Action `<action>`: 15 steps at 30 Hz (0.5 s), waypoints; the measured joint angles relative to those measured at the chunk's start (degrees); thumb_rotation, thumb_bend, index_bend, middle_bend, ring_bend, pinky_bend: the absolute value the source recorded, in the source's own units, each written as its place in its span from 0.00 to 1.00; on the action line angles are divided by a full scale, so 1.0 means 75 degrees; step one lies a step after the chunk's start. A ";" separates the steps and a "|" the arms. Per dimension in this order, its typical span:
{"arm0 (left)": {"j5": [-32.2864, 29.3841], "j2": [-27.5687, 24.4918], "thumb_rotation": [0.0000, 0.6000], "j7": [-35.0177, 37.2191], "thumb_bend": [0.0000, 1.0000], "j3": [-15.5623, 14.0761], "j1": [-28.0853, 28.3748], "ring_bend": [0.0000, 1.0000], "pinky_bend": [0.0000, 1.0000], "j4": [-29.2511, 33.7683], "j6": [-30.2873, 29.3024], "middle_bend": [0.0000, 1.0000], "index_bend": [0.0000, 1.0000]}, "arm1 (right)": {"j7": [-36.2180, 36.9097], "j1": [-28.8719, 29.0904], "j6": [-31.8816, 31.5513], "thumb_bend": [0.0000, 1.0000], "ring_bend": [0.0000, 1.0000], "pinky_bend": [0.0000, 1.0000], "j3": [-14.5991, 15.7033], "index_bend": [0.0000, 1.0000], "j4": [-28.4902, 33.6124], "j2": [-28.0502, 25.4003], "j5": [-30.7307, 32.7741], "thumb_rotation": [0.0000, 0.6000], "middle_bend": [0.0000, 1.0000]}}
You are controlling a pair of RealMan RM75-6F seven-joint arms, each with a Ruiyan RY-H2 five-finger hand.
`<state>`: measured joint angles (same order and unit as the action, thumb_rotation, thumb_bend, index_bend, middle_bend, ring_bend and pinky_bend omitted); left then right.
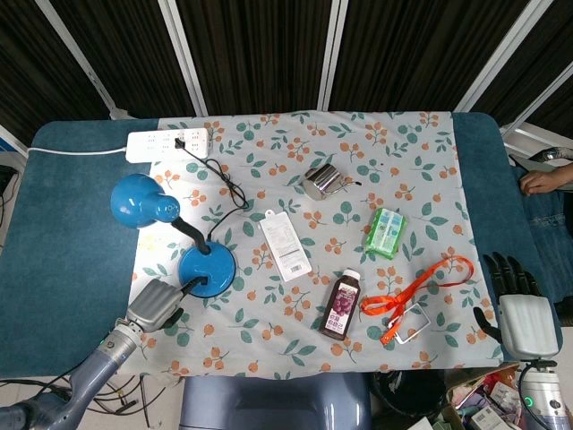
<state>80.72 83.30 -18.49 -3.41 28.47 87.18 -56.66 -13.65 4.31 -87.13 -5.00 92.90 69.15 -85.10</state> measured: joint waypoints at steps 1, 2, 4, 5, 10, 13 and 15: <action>-0.0001 -0.0003 1.00 0.0001 0.48 0.0000 -0.0001 0.64 0.73 0.0001 -0.0001 0.74 0.10 | 0.0001 0.0000 0.0002 0.22 0.07 0.17 0.0000 0.01 0.0003 -0.0001 0.0002 1.00 0.06; -0.0003 -0.0005 1.00 0.0003 0.48 -0.0002 -0.0002 0.64 0.73 0.0001 0.0000 0.74 0.10 | 0.0000 0.0000 0.0004 0.22 0.07 0.17 0.0002 0.01 0.0005 -0.0002 0.0001 1.00 0.06; 0.0002 -0.0011 1.00 0.0011 0.48 -0.0010 -0.0002 0.64 0.73 0.0005 0.0008 0.74 0.10 | 0.0001 -0.0001 0.0003 0.22 0.07 0.17 0.0004 0.01 0.0006 -0.0004 -0.0003 1.00 0.06; 0.0006 -0.0016 1.00 0.0014 0.48 -0.0012 -0.0002 0.64 0.73 0.0007 0.0008 0.74 0.10 | 0.0002 -0.0002 0.0000 0.22 0.07 0.17 0.0004 0.01 0.0008 -0.0003 -0.0004 1.00 0.06; 0.0032 -0.0033 1.00 0.0010 0.48 -0.0009 -0.0001 0.64 0.73 0.0020 -0.0018 0.74 0.10 | -0.0001 -0.0002 -0.0004 0.22 0.07 0.17 0.0004 0.01 0.0006 -0.0001 -0.0009 1.00 0.06; 0.0033 -0.0044 1.00 0.0002 0.48 -0.0005 -0.0003 0.64 0.73 0.0036 -0.0027 0.74 0.10 | -0.0001 0.0001 0.0003 0.22 0.07 0.17 0.0002 0.01 0.0003 0.0001 -0.0003 1.00 0.06; 0.0035 -0.0052 1.00 -0.0008 0.48 -0.0008 0.0001 0.64 0.73 0.0051 -0.0021 0.74 0.10 | -0.0003 0.0002 0.0004 0.22 0.07 0.17 0.0002 0.01 0.0005 0.0001 -0.0001 1.00 0.06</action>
<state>80.99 82.91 -18.55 -3.47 28.49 87.57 -56.82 -13.68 4.33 -87.10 -4.99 92.94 69.16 -85.11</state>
